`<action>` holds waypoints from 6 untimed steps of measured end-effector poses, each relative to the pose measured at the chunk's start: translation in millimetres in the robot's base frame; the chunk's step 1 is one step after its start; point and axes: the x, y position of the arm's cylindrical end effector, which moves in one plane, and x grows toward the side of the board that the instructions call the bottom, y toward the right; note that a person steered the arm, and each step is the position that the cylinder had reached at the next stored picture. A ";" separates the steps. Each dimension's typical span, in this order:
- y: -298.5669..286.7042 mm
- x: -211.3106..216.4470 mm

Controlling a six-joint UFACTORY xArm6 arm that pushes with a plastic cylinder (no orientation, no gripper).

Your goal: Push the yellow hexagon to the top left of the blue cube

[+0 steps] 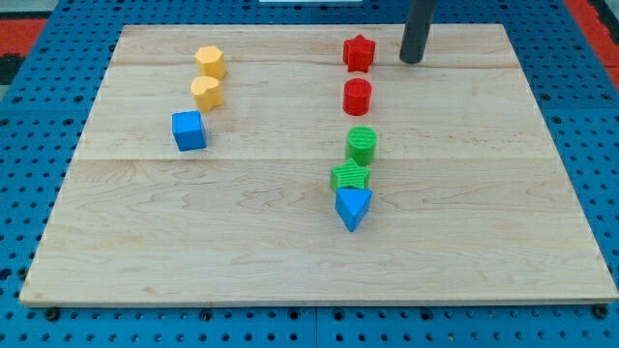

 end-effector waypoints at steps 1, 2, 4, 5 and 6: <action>-35.8 -49.7; -46.6 -50.7; -192.5 -48.0; -245.7 -5.7; -294.6 32.5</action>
